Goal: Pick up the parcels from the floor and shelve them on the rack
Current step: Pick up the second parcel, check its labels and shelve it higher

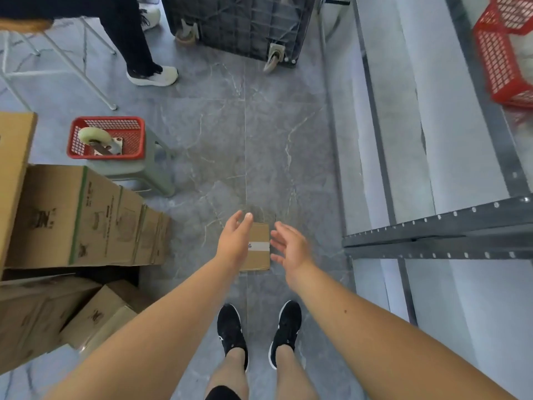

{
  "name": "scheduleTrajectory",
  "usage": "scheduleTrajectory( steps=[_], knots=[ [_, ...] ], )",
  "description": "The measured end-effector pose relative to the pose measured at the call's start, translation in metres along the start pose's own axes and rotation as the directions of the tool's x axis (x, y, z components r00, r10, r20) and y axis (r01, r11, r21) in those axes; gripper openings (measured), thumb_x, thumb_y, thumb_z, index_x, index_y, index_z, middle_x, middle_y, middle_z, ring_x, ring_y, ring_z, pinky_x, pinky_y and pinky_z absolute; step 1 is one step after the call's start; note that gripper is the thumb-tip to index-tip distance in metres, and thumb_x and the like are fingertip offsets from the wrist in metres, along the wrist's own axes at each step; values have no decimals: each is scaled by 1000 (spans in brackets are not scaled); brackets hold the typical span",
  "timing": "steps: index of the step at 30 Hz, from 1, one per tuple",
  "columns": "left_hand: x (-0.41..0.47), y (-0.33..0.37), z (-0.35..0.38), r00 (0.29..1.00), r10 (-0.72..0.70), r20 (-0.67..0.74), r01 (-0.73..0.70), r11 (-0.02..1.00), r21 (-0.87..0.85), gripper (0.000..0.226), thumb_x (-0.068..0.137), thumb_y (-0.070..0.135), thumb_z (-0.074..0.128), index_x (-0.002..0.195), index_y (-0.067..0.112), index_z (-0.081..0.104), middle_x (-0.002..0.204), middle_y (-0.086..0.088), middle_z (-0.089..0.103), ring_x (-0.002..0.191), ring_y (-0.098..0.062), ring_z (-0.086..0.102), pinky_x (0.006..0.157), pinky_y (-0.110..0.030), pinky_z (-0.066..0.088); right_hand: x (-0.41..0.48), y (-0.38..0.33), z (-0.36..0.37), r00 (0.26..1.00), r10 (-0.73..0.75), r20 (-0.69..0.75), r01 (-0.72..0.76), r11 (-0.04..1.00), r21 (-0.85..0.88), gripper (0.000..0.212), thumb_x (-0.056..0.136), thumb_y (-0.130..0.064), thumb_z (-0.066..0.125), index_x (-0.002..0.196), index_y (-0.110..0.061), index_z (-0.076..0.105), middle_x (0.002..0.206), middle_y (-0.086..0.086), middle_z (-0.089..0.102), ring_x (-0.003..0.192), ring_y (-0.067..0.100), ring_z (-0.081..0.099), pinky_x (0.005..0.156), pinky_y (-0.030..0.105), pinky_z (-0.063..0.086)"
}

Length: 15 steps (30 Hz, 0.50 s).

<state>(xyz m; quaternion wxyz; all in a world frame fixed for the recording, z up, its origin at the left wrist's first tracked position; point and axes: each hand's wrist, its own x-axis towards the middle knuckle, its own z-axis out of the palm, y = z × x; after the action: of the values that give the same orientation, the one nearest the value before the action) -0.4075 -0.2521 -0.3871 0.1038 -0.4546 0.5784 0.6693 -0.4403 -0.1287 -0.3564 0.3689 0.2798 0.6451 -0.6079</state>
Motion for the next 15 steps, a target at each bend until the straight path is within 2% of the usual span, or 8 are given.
scheduleTrajectory(
  steps=[2, 4, 8, 9, 12, 15],
  knots=[
    [9, -9, 10, 999, -44, -3, 44, 998, -47, 57, 109, 48, 50, 159, 23, 46, 163, 0, 48, 143, -16, 46, 107, -33, 38, 15, 5, -5, 1000, 9, 2, -9, 1000, -9, 7, 106, -31, 60, 108, -29, 66, 114, -1, 69, 121, 24, 64, 93, 41, 48],
    [16, -21, 19, 994, -106, 5, 106, 989, -103, 57, 108, 52, 51, 158, 26, 48, 161, 2, 49, 148, -22, 46, 120, -41, 36, 29, 10, -10, 1000, 22, 4, -22, 999, -32, 7, 107, -31, 60, 102, -32, 65, 112, -3, 68, 117, 22, 63, 94, 42, 48],
    [24, -41, 33, 985, -170, 5, 169, 976, -136, 53, 108, 54, 50, 155, 29, 50, 152, 3, 52, 133, -19, 52, 102, -37, 38, 52, 22, -19, 999, 49, 9, -48, 997, -61, 9, 106, -33, 60, 100, -34, 65, 114, -4, 69, 107, 15, 64, 83, 35, 51],
    [27, -46, 35, 983, -185, 1, 184, 973, -143, 53, 108, 53, 50, 156, 28, 50, 154, 3, 52, 135, -20, 52, 103, -37, 38, 58, 26, -21, 998, 55, 7, -54, 996, -69, 9, 106, -33, 60, 99, -35, 65, 114, -3, 69, 107, 15, 64, 82, 35, 50],
    [40, -66, 37, 976, -216, -6, 212, 963, -165, 54, 109, 50, 50, 156, 23, 50, 161, 0, 50, 148, -26, 46, 123, -44, 36, 76, 36, -22, 998, 67, -3, -67, 994, -88, 8, 106, -34, 60, 99, -35, 64, 115, -5, 68, 112, 18, 63, 90, 39, 49],
    [54, -85, 36, 974, -227, -10, 221, 956, -194, 54, 110, 46, 49, 156, 18, 51, 161, -8, 53, 149, -28, 48, 126, -49, 35, 97, 49, -23, 996, 83, -7, -84, 993, -84, 8, 106, -34, 60, 99, -35, 63, 111, -7, 68, 109, 17, 64, 90, 38, 49]
  ],
)
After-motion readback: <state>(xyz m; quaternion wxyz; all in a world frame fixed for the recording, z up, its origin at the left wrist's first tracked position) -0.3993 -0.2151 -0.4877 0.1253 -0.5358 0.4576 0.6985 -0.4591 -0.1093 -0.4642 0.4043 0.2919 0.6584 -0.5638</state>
